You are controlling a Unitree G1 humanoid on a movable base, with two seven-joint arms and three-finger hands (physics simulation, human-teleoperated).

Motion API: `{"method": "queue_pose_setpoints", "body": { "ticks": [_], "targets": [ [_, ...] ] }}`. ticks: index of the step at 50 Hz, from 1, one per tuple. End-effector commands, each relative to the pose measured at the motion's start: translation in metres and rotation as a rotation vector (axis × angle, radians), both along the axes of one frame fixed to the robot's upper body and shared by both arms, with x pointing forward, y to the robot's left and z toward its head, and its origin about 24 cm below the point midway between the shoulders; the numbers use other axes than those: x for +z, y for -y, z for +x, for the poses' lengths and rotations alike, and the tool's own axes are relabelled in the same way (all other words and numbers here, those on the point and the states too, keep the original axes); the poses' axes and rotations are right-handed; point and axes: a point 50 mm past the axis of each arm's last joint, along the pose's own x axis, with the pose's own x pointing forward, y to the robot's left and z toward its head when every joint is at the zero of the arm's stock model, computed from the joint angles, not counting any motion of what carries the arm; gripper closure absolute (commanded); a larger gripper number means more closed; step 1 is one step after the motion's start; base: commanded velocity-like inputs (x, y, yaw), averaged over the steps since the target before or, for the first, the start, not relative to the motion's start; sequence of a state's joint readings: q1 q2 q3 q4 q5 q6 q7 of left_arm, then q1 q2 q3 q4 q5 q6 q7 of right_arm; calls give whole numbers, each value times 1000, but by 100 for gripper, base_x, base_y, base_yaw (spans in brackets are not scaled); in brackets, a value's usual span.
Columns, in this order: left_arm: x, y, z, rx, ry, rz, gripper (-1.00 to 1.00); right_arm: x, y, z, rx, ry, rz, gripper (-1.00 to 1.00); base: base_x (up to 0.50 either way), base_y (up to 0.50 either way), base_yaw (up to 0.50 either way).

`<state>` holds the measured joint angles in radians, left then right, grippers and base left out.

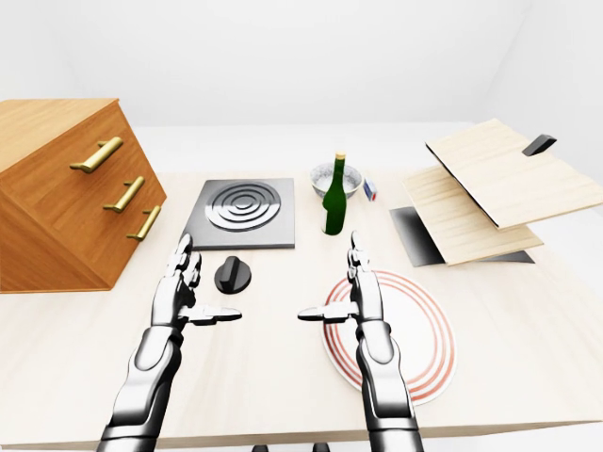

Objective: Turn on the stove.

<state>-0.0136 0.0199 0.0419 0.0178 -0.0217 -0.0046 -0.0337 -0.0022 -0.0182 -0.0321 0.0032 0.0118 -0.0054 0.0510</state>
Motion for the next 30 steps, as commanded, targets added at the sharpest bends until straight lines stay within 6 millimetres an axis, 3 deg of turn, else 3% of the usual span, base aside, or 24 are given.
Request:
{"method": "queue_pose_setpoints", "body": {
  "ticks": [1,12,30],
  "targets": [
    [-3,-2,1,6,-14,-6,-100,-2,1,-1,2,-3,6,-100,40,0,0],
    [-9,1,4,-1,-31,8,-100,0,0,-1,1,-7,9,-100,21,0,0],
    [-39,6,21,4,-140,13,-100,-4,-2,1,13,-23,0,-100,0,0,0]
  ]
}}
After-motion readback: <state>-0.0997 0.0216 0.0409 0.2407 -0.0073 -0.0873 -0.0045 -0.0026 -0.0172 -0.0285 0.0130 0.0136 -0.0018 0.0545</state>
